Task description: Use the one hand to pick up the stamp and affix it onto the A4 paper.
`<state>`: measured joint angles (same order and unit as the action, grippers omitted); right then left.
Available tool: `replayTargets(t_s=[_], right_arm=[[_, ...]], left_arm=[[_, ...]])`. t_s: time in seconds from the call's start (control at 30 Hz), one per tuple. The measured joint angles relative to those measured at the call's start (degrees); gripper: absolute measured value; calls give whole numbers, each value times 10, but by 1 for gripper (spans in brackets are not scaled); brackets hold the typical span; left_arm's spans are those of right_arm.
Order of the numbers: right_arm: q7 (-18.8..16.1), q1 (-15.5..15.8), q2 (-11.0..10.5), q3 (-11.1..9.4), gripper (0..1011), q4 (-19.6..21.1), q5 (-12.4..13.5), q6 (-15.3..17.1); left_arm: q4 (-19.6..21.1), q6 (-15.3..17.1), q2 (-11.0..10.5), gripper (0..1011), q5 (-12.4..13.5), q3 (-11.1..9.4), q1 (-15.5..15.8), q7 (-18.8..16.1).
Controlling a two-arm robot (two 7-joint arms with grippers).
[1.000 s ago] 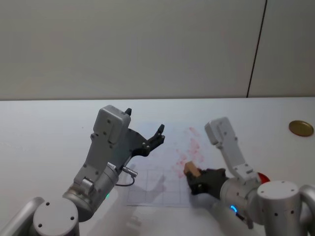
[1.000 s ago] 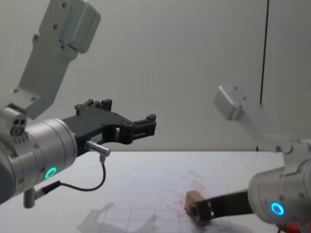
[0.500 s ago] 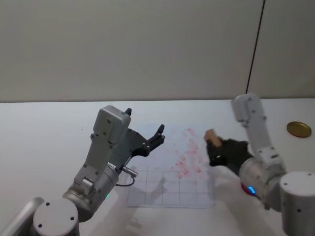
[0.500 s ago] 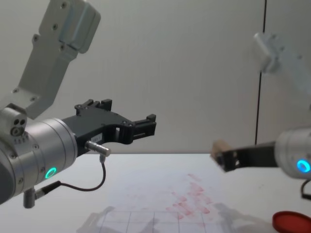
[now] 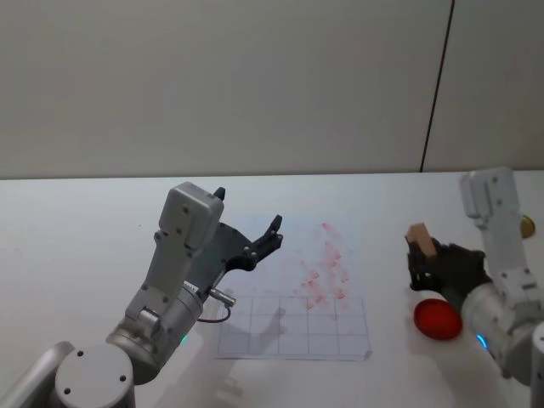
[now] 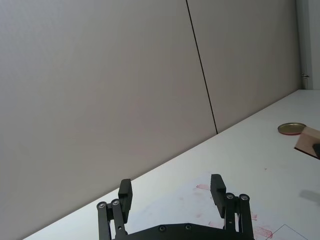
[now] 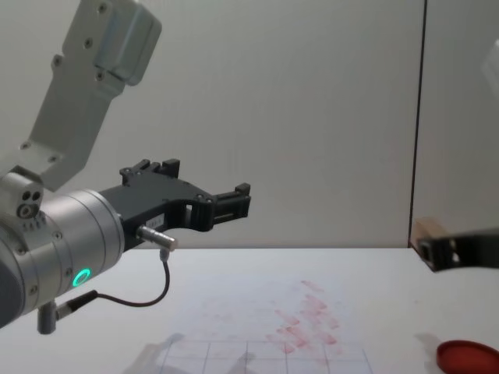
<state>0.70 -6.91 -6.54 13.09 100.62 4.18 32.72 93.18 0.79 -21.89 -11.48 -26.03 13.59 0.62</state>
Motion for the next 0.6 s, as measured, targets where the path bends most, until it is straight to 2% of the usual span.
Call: replayTargets(t_s=[0.37,0.6], right_arm=[[15,36,-13,-14,219,14,24,17],[15,45,-14,-17,219,-3,33,17]], left_arm=[[0,0,0,993,0,0,0,0],[0,0,0,993,0,0,0,0]])
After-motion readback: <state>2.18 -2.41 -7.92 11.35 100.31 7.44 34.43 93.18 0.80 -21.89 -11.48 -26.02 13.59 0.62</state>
